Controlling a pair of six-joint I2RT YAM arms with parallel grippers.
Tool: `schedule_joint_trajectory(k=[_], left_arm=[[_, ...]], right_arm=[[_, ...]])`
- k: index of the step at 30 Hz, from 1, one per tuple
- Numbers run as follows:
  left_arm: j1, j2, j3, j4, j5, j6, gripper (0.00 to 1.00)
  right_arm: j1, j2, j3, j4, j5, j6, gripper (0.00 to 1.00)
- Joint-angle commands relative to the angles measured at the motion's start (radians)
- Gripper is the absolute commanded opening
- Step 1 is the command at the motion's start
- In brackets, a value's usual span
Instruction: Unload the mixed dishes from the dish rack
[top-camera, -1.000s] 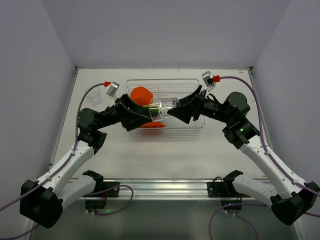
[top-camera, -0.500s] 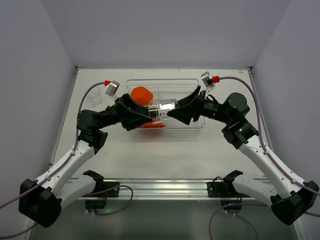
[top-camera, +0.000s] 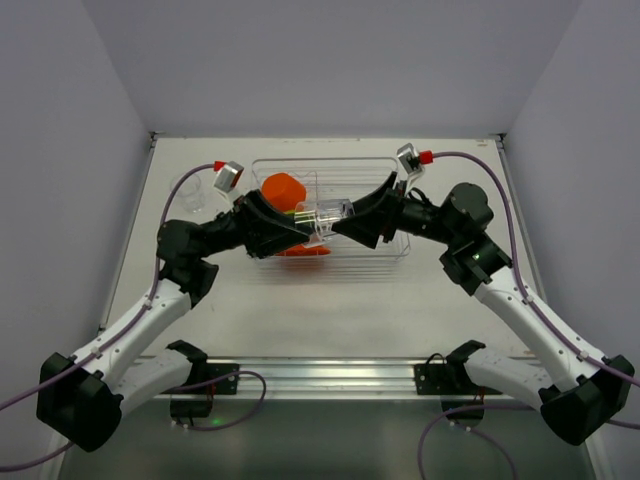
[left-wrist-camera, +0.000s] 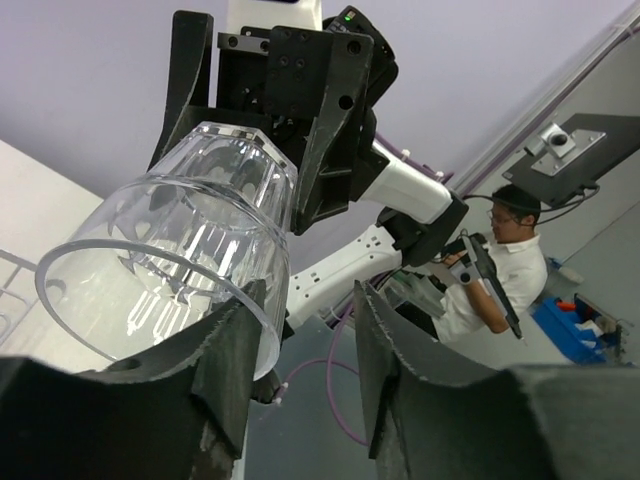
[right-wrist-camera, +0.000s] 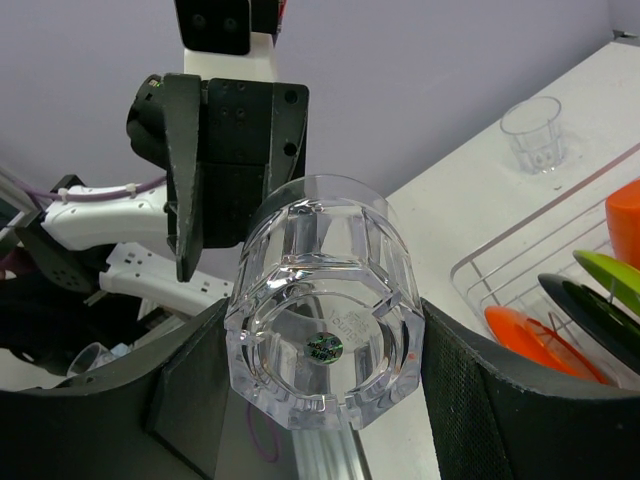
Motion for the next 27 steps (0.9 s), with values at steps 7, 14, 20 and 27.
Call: schedule_joint_trajectory(k=[7,14,20,27], left_arm=[[-0.023,0.012,0.040,0.054,-0.021,-0.010,0.31],[-0.028,0.018,0.040,0.054,-0.022,-0.007,0.17],[-0.033,0.023,0.046,0.052,-0.021,-0.007,0.00],[-0.031,0.012,0.061,-0.001,-0.022,0.027,0.00]], right_arm=[[0.008,-0.009,0.015,0.050,-0.023,-0.002,0.00],[0.008,-0.014,0.013,0.045,-0.021,-0.010,0.00],[0.008,-0.017,0.009,0.040,-0.021,-0.013,0.00],[0.008,-0.033,-0.006,0.045,-0.018,-0.004,0.99]])
